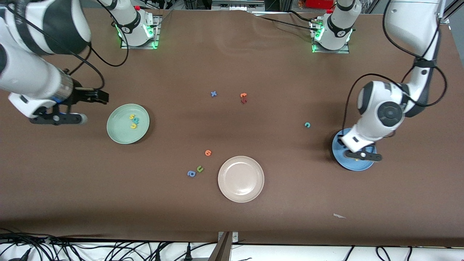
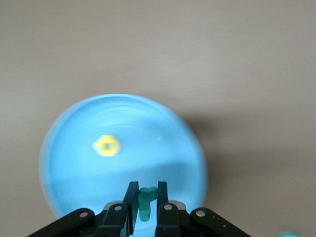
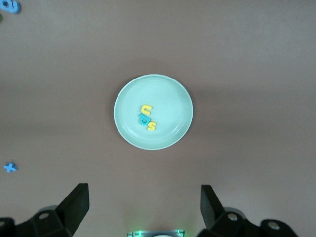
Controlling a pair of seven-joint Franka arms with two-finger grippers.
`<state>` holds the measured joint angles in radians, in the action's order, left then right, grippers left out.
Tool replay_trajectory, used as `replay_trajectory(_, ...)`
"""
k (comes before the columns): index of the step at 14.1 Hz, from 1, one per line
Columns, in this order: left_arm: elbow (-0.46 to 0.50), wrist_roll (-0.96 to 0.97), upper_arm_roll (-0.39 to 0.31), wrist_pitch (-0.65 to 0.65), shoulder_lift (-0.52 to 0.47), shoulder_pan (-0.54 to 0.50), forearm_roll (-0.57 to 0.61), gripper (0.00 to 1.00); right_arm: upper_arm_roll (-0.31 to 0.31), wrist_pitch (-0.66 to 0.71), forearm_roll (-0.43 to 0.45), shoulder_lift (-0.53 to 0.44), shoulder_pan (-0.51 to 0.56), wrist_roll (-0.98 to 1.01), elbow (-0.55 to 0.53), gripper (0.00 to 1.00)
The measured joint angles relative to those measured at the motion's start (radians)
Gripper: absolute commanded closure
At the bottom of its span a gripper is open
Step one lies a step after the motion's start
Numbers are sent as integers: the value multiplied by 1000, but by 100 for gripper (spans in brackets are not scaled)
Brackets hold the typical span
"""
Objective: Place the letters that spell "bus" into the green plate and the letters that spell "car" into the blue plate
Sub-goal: 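Drop the cyan r on the blue plate while the right gripper withdraws, then grasp the cyan c with the left gripper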
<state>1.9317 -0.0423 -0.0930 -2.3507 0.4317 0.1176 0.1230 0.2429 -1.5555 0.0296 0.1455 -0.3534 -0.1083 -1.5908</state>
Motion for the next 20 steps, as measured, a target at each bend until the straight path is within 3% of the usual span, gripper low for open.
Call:
replay_trajectory(1,-1,-48,-20,0,3,-12,0,0,-33,-33,2,-54,68,0,-51,0)
replay_trajectory(5,-1,-72,-1,0,14,-7,-21,0,-94,-71,2,-198,236,23,-117,0)
replay_trajectory(10,24,28,45,-2,25,135,-129,0,-209,-56,-1,-215,304,65,-130,0)
replay_trajectory(13,125,56,71,-124,39,180,-143,1,-229,-56,-1,-215,326,66,-130,0)
replay_trajectory(17,235,57,76,-217,37,181,-144,8,-229,-56,-1,-215,337,73,-129,0)
replay_trajectory(20,267,57,79,-219,19,182,-144,27,-229,-58,-1,-207,337,73,-128,0)
